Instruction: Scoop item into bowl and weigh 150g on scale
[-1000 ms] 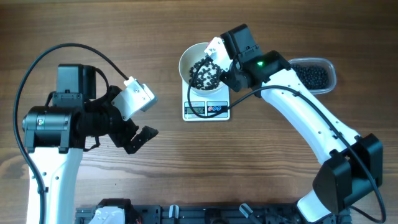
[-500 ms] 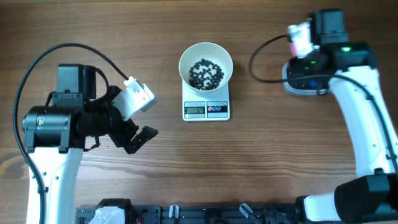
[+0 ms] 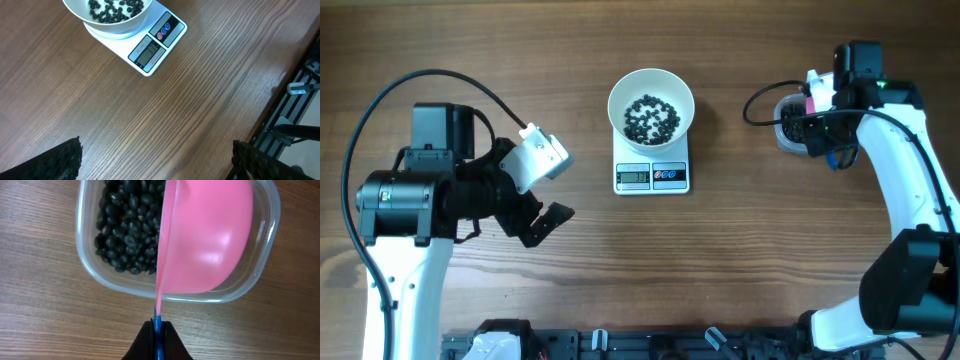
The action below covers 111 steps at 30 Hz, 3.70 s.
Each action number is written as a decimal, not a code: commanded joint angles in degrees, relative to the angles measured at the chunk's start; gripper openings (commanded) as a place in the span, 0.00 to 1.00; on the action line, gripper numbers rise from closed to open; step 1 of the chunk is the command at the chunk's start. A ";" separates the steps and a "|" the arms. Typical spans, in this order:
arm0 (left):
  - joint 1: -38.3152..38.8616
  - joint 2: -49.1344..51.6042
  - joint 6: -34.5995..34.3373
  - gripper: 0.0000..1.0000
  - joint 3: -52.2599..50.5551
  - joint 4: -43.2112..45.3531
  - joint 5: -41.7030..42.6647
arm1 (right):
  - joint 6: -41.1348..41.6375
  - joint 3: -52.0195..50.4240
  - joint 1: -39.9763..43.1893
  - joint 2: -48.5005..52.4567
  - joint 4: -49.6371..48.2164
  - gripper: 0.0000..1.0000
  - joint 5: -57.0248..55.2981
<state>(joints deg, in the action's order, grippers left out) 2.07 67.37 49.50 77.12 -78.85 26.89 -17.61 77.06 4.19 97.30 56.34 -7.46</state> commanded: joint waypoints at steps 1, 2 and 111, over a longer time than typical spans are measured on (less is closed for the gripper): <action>-0.48 -0.63 1.29 1.00 1.11 0.13 0.50 | 3.06 -2.56 1.86 0.35 -1.05 0.04 1.14; -0.48 -0.63 1.29 1.00 1.11 0.13 0.50 | 3.48 -2.97 2.19 0.35 -1.60 0.04 1.11; -0.48 -0.63 1.29 1.00 1.11 0.13 0.50 | 98.60 -64.74 3.67 -51.39 -54.29 1.00 9.94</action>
<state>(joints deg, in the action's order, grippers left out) 2.07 67.37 49.47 77.12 -78.87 26.89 78.94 14.24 7.81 44.51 4.71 4.01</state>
